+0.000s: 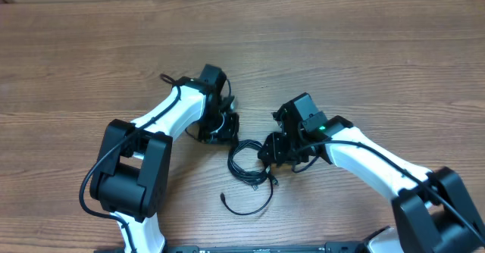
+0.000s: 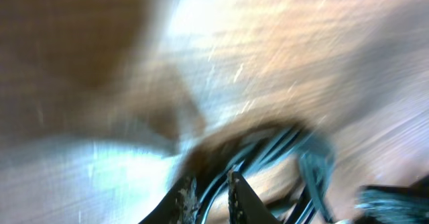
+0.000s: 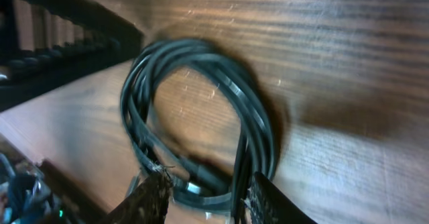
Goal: Untangle cables
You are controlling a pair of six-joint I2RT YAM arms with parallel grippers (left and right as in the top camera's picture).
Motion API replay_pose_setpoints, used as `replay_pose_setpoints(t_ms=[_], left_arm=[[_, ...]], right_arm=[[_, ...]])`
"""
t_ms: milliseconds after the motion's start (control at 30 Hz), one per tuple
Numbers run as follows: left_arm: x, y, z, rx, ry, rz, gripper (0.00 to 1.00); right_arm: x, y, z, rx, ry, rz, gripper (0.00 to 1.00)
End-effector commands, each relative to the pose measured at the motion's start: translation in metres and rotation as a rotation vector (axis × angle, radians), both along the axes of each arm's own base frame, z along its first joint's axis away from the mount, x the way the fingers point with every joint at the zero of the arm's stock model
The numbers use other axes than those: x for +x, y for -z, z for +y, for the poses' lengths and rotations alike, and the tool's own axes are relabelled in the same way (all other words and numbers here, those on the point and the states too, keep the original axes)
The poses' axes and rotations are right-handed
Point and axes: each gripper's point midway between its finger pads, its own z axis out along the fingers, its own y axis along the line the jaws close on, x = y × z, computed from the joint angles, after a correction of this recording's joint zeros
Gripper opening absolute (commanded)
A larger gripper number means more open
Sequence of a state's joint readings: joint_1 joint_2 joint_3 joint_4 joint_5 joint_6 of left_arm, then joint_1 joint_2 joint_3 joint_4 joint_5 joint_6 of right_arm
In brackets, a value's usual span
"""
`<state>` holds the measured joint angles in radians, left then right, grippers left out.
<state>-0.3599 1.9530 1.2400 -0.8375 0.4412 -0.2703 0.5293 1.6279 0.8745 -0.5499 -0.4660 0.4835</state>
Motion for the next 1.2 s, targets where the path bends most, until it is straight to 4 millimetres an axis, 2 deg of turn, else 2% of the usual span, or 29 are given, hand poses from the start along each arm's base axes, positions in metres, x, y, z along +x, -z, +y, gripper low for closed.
replay_pose_setpoints(t_ms=[0, 167, 300, 433, 600, 767, 1000, 1167], left_arm=[[0.012, 0.0, -0.004, -0.008, -0.006, -0.03, 0.21], [0.008, 0.002, 0.001, 0.02, -0.007, -0.015, 0.25], [0.001, 0.005, 0.012, 0.083, -0.006, 0.008, 0.29], [-0.009, 0.008, 0.017, 0.11, -0.001, 0.043, 0.28], [-0.021, 0.015, 0.015, 0.119, 0.001, 0.068, 0.31], [-0.026, 0.016, 0.01, 0.121, 0.02, 0.07, 0.25], [-0.033, 0.017, -0.004, 0.125, 0.071, 0.058, 0.25], [-0.034, 0.02, -0.001, 0.189, 0.074, 0.036, 0.26]], right_arm=[[-0.001, 0.025, 0.001, -0.041, 0.104, 0.096, 0.39], [-0.006, 0.041, -0.001, -0.065, 0.162, 0.177, 0.42], [-0.006, 0.041, 0.001, -0.059, 0.159, 0.179, 0.49], [-0.006, 0.041, 0.001, -0.059, 0.159, 0.179, 0.54], [-0.005, 0.041, 0.001, -0.057, 0.16, 0.178, 0.56], [-0.005, 0.041, 0.001, -0.057, 0.16, 0.177, 0.56], [-0.005, 0.041, 0.001, -0.057, 0.16, 0.178, 0.57], [-0.005, 0.041, 0.001, -0.057, 0.16, 0.178, 0.57]])
